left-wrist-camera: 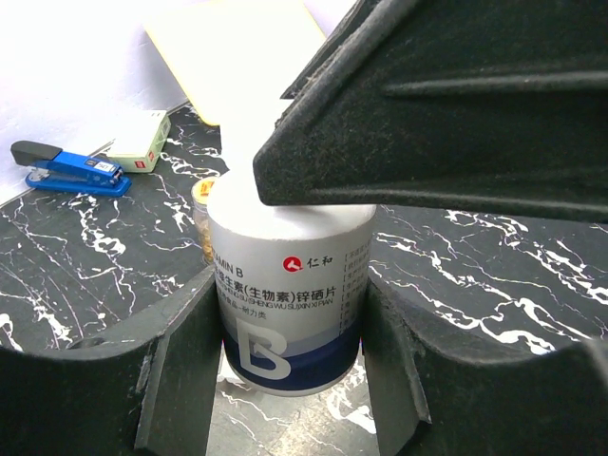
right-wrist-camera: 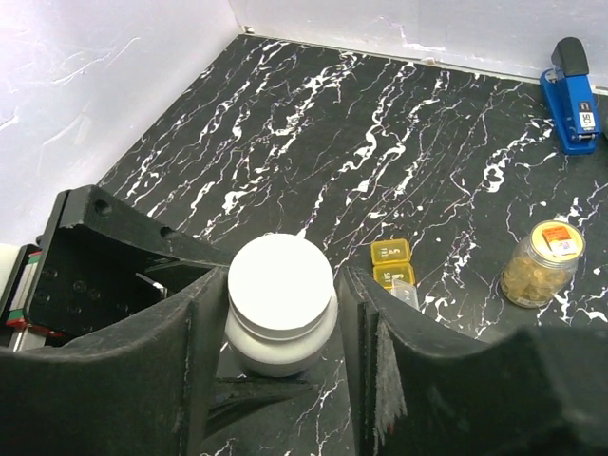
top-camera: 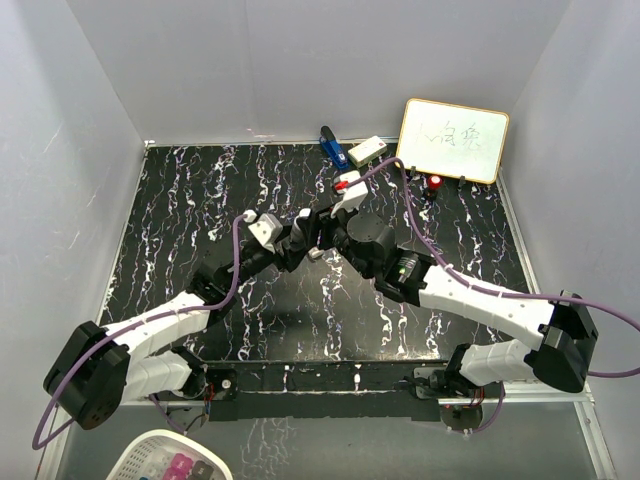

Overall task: Sort the pills into containers
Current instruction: Unscrew the lid of the pill bottle.

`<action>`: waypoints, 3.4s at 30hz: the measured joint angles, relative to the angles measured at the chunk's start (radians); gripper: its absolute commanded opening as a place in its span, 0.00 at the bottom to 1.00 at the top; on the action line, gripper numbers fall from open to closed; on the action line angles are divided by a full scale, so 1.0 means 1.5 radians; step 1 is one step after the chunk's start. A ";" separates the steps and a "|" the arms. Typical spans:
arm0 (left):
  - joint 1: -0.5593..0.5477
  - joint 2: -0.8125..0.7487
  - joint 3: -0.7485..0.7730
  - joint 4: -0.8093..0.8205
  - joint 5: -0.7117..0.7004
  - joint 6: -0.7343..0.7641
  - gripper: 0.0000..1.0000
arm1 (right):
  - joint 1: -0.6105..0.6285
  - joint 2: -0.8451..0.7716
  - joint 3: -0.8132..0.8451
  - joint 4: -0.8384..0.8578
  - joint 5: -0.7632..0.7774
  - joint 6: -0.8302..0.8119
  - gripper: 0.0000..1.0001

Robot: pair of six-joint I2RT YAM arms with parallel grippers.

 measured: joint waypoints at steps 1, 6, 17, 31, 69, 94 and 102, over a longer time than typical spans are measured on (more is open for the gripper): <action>0.000 0.000 0.000 0.000 0.000 -0.001 0.00 | 0.001 0.000 0.000 0.001 -0.001 0.000 0.41; 0.000 0.000 0.000 0.003 0.002 -0.007 0.00 | 0.004 0.000 0.000 0.005 -0.007 0.001 0.27; 0.008 0.005 0.001 0.048 0.096 -0.079 0.00 | -0.004 -0.051 -0.023 0.006 -0.078 -0.021 0.16; 0.040 0.137 0.070 0.373 0.425 -0.403 0.00 | -0.076 -0.170 -0.033 -0.007 -0.395 -0.041 0.16; 0.021 0.011 0.124 -0.151 0.215 -0.027 0.00 | -0.060 -0.196 -0.046 -0.039 -0.287 -0.088 0.65; 0.018 0.010 0.124 -0.180 0.128 0.024 0.00 | 0.031 -0.078 -0.023 0.028 -0.006 -0.179 0.70; 0.018 0.010 0.124 -0.180 0.128 0.021 0.00 | 0.031 -0.051 -0.023 0.049 -0.006 -0.177 0.65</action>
